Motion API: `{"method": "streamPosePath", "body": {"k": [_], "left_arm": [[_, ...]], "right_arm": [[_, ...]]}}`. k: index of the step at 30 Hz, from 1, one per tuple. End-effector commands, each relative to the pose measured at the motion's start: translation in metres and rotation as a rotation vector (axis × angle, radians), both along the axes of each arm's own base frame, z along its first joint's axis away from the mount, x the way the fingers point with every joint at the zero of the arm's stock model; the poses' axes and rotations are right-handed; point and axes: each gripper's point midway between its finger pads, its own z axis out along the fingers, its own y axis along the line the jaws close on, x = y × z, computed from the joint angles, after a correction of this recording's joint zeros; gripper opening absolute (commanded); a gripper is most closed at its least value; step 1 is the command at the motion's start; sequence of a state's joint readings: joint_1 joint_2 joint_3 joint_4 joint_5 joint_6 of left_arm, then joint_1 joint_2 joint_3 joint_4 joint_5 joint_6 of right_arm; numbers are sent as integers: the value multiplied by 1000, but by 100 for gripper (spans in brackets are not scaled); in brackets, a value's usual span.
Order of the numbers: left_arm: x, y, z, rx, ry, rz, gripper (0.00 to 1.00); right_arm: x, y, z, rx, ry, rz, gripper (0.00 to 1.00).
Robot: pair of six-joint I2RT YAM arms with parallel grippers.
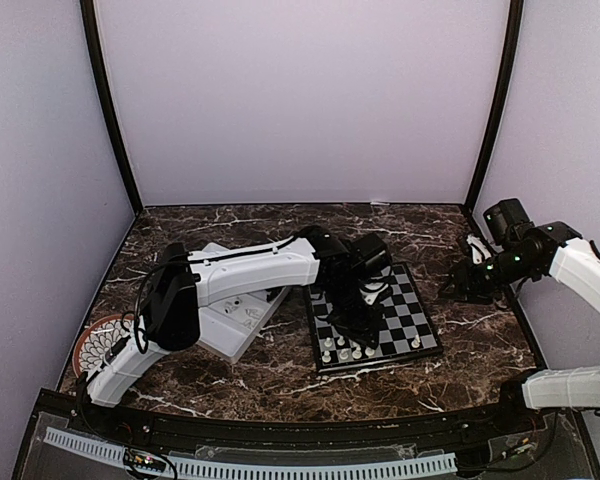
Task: Set up the chess pieces on the board
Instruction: Place the queen at d1, then adjust the queen at d1.
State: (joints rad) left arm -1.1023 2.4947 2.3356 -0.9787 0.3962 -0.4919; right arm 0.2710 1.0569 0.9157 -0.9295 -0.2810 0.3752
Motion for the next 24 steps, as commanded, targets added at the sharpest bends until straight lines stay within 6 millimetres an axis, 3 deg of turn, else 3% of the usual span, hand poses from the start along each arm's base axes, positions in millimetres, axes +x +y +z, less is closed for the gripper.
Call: {"method": "streamPosePath", "body": {"k": [1, 24], "left_arm": [[2, -5, 11, -38, -5, -8, 25], [6, -8, 3, -37, -14, 0, 18]], "right_arm": [[2, 2, 0, 8, -11, 9, 46], [2, 2, -2, 1, -4, 13, 46]]}}
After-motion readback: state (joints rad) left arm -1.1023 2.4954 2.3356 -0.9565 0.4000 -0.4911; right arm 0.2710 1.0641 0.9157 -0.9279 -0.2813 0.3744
